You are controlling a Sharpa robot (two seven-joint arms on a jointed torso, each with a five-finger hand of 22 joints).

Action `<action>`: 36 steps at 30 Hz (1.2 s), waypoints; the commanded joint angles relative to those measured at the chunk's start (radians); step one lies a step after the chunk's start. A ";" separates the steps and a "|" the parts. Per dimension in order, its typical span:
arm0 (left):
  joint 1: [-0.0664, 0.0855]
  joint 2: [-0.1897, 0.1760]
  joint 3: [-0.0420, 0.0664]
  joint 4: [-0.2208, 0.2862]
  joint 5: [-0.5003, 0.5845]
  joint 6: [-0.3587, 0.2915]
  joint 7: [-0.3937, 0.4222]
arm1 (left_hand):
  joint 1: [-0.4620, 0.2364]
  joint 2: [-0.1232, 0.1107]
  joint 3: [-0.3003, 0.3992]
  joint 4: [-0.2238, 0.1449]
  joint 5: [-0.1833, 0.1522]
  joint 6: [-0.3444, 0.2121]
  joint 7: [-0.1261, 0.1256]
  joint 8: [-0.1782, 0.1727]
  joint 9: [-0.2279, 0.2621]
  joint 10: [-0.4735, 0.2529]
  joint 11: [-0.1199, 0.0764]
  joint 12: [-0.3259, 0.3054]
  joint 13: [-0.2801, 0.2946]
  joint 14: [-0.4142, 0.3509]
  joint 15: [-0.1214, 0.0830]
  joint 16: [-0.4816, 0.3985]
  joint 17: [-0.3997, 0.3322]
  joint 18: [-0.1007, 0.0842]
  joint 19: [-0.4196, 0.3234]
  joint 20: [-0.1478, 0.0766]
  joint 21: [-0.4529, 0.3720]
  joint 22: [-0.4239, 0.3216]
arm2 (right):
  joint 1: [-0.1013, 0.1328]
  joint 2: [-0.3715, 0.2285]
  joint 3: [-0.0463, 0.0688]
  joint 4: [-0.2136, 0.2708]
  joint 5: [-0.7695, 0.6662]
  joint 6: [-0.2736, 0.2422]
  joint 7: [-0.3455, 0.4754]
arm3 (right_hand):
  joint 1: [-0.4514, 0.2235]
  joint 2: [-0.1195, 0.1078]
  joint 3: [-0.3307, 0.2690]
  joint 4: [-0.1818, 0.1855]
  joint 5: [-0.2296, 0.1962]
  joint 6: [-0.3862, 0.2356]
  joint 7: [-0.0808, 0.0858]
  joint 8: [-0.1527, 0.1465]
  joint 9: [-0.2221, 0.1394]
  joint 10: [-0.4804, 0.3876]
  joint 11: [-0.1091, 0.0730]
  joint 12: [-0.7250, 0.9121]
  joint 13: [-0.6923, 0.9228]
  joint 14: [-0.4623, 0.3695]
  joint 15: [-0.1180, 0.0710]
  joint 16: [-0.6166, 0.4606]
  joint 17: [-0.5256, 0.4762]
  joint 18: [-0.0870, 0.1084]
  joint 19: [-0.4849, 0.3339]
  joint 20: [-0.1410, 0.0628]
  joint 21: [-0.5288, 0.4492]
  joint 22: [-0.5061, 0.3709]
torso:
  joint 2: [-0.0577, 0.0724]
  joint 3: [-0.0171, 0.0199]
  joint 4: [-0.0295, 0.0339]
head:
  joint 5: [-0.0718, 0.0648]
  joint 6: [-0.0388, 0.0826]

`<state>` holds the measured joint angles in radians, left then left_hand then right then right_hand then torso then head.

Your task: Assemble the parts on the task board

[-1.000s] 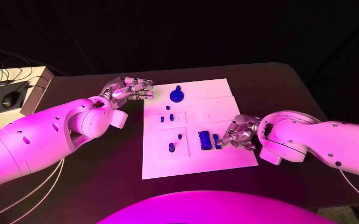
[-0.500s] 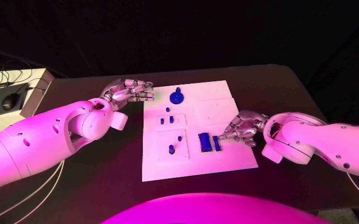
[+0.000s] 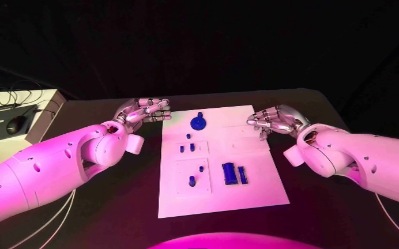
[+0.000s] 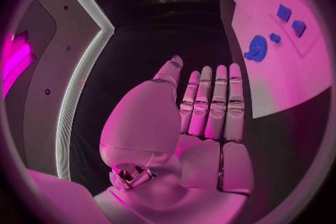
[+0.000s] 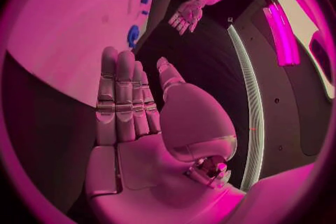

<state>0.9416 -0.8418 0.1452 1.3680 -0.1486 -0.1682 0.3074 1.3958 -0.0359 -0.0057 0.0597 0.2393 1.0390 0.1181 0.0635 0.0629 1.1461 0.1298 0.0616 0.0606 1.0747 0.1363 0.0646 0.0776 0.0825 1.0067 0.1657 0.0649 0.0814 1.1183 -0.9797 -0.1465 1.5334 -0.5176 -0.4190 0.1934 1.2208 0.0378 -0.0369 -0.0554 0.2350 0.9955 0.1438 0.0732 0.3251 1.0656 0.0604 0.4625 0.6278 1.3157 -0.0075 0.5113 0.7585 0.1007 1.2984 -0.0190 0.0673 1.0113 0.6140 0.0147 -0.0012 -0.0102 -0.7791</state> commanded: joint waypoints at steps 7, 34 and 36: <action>0.006 0.053 0.002 -0.072 0.077 -0.137 0.135 | -0.007 0.041 -0.114 -0.029 -0.172 -0.132 -0.025 -0.007 -0.006 -0.139 0.020 -0.002 -0.003 -0.292 0.034 -0.012 -0.025 0.005 -0.204 0.078 -0.003 -0.019 | -0.002 0.155 0.031 -0.275 0.251 -0.011 0.277 | 0.033 0.031 0.015 -0.016 -0.079 0.003 0.016 -0.007 -0.203 0.063 0.052 -0.297 -0.560 -0.081 0.075 -0.339 -0.312 -0.029 -0.206 0.083 -0.008 -0.391 | -0.027 -0.0044 0.0002 | 0.010 0.076; 0.085 0.075 -0.109 0.117 0.128 -0.493 0.189 | -1.396 0.036 0.006 -0.060 -0.239 -1.039 -0.118 -0.064 -0.063 -1.146 -0.130 -0.062 -0.061 -1.075 -0.136 -0.065 -0.078 -0.082 -1.007 -0.166 -0.065 -0.081 | -0.056 0.214 0.122 -0.086 0.443 -0.260 0.307 | -1.221 -0.038 0.037 0.055 -0.235 -0.996 -0.144 -0.073 -0.325 -1.066 -0.060 -0.462 -0.628 -1.316 0.008 -0.511 -0.758 -0.101 -1.298 0.019 -0.067 -1.011 | -0.070 -0.0147 0.0012 | 0.010 0.179; 0.093 0.070 -0.121 0.146 0.135 -0.530 0.197 | -1.396 0.036 0.006 -0.060 -0.239 -1.039 -0.118 -0.064 -0.063 -1.146 -0.130 -0.062 -0.061 -1.075 -0.136 -0.065 -0.078 -0.082 -1.007 -0.166 -0.065 -0.081 | -0.060 0.209 0.130 -0.046 0.467 -0.289 0.313 | -1.221 -0.038 0.037 0.055 -0.235 -0.996 -0.144 -0.073 -0.325 -1.066 -0.060 -0.462 -0.628 -1.316 0.008 -0.511 -0.758 -0.101 -1.298 0.019 -0.067 -1.011 | -0.070 -0.0147 0.0012 | 0.010 0.179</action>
<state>1.0311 -0.7693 0.0240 1.5028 -0.0434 -0.5714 0.4557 0.1553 0.0003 -0.0099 0.0022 0.0084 0.0321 0.0013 0.0080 0.0032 0.0335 0.0023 0.0065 0.0027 0.0267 0.0057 0.0072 0.0027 0.0204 0.0278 0.0070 0.0054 0.0027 1.0605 -0.7670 -0.0178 1.4743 -0.1341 -0.6044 0.4687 0.0966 0.0027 -0.0011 -0.0080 0.0091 0.0339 0.0048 0.0073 0.0032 0.0513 0.0046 0.0055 0.0026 0.0644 0.0046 0.0068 0.0044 0.0139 0.0349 0.0020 0.0086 0.0114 0.5471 0.0012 0.0001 0.0000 -0.6024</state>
